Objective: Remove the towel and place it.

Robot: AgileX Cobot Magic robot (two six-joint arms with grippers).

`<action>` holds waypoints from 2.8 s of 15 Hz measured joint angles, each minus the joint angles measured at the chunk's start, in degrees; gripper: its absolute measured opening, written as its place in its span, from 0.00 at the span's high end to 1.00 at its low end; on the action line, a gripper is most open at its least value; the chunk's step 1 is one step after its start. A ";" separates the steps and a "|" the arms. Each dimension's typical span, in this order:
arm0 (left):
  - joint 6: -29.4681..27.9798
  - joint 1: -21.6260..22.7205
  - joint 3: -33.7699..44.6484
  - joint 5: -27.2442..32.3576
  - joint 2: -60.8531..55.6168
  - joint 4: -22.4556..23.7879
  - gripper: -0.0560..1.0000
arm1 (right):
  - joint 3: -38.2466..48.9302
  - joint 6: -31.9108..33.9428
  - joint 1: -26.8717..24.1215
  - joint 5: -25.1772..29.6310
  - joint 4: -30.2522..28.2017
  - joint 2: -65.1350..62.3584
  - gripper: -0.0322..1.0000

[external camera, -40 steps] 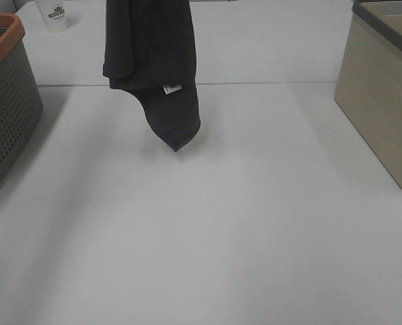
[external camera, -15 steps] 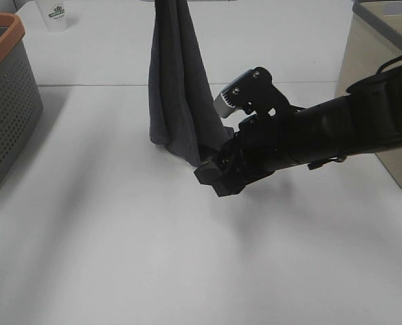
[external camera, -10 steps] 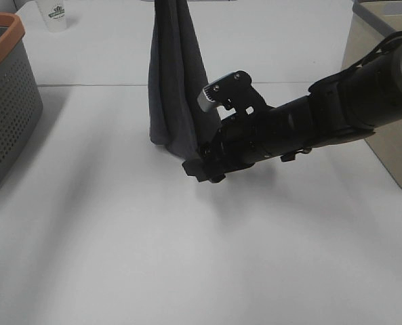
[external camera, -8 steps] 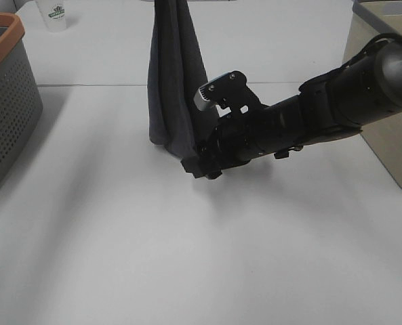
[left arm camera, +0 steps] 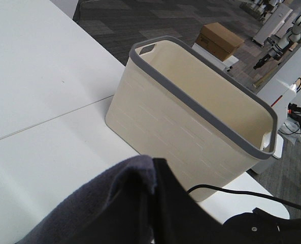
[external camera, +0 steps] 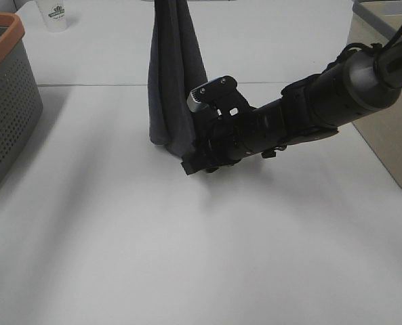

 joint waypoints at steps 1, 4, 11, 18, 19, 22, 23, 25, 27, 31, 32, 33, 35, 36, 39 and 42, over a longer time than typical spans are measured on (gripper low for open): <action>-1.03 0.00 0.00 0.17 0.00 0.00 0.95 | 0.00 0.11 0.00 -0.92 0.00 0.06 0.79; -4.01 0.00 0.00 1.38 0.00 0.00 0.95 | 0.17 4.24 0.00 -2.69 0.00 -1.55 0.95; -7.39 0.06 0.00 10.66 -7.10 -0.06 0.95 | 2.06 30.94 0.00 1.09 -36.04 -19.48 0.95; -14.78 0.06 0.00 24.47 -10.08 -0.17 0.95 | -17.36 67.95 0.00 32.95 -97.00 -24.87 0.95; -15.13 0.06 0.00 25.78 -10.08 -0.17 0.95 | -20.17 68.53 0.00 35.12 -101.70 -24.87 0.95; -16.39 0.06 0.00 28.65 -10.08 -0.23 0.95 | -26.81 68.70 -0.23 37.30 -110.01 -24.87 0.95; -16.39 0.06 0.00 28.93 -10.08 -0.23 0.95 | -28.25 68.70 -0.57 37.64 -110.12 -24.87 0.95; -16.39 0.06 1.60 31.91 -10.14 -0.52 0.95 | -33.46 68.30 -3.27 38.39 -108.63 -24.87 0.95; -16.50 0.06 8.31 37.13 -9.91 -4.64 0.95 | -38.67 65.09 -7.05 38.22 -106.40 -24.29 0.95; -16.44 0.00 10.08 40.34 -6.53 -7.79 0.95 | -40.97 63.43 -7.51 35.52 -106.34 -18.79 0.95; -16.33 0.00 9.85 41.14 -5.04 -7.79 0.95 | -40.97 63.31 -7.51 33.17 -107.26 -17.30 0.95; -14.95 0.00 8.65 41.94 -3.44 -7.39 0.95 | -40.97 63.31 -7.51 30.14 -107.60 -16.04 0.95; -11.34 0.06 5.27 42.06 -1.15 -6.30 0.95 | -40.97 63.43 -7.62 24.52 -108.06 -14.67 0.95; -9.80 0.11 2.69 42.40 0.11 -6.19 0.95 | -40.97 63.43 -7.62 20.80 -108.80 -14.04 0.95; -8.88 2.64 -6.88 40.91 6.02 -6.02 0.95 | -43.32 64.00 -8.02 12.72 -109.55 -10.37 0.95; -5.61 6.42 -16.39 33.35 12.55 -6.02 0.95 | -50.19 64.46 -10.26 7.91 -109.43 -4.81 0.95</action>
